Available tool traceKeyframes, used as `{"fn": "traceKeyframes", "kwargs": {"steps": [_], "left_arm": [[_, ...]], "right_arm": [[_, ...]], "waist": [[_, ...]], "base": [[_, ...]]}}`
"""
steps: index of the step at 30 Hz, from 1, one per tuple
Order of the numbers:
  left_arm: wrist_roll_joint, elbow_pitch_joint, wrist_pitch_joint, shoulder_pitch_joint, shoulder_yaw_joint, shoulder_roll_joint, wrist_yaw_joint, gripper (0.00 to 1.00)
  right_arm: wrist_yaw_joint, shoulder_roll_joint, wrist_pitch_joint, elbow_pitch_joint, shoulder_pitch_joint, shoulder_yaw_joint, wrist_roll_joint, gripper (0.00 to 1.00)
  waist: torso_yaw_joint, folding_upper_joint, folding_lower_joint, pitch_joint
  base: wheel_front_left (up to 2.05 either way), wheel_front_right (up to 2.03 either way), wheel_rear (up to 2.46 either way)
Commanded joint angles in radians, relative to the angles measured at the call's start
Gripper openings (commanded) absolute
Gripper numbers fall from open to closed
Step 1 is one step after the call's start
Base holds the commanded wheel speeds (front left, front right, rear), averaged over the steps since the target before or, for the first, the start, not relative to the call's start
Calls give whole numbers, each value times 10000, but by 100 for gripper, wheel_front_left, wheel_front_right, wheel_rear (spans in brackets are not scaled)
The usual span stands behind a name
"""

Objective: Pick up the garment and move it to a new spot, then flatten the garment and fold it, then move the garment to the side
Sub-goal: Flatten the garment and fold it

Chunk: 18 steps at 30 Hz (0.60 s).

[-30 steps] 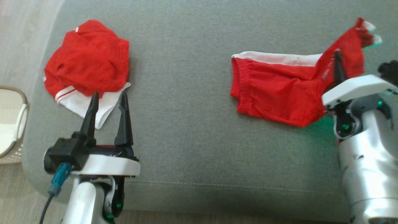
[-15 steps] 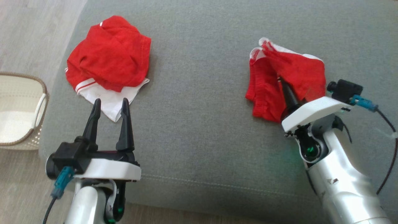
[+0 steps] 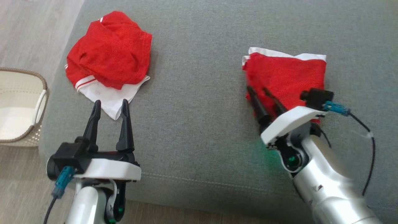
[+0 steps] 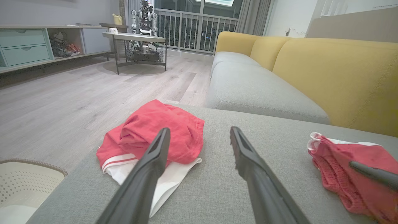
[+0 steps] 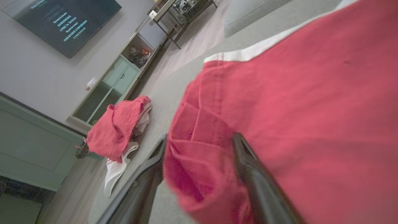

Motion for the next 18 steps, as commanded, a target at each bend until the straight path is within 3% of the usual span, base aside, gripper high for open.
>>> {"fn": "traceKeyframes", "kwargs": {"steps": [1, 12, 18], "left_arm": [[-70, -306, -59, -312, 315, 66, 36, 100], [7, -269, -59, -337, 262, 66, -39, 100], [114, -276, -59, -248, 441, 66, -75, 100]], "right_arm": [[0, 163, -6, -424, -162, 350, 111, 100], [0, 164, 471, 122, 27, 1345, 683, 100], [0, 164, 314, -479, -80, 1752, 1215, 100]], "waist": [[-40, 0, 0, -6], [-286, 0, 0, 5], [-590, 0, 0, -211]], "base": [[0, 0, 0], [0, 0, 0], [0, 0, 0]]}}
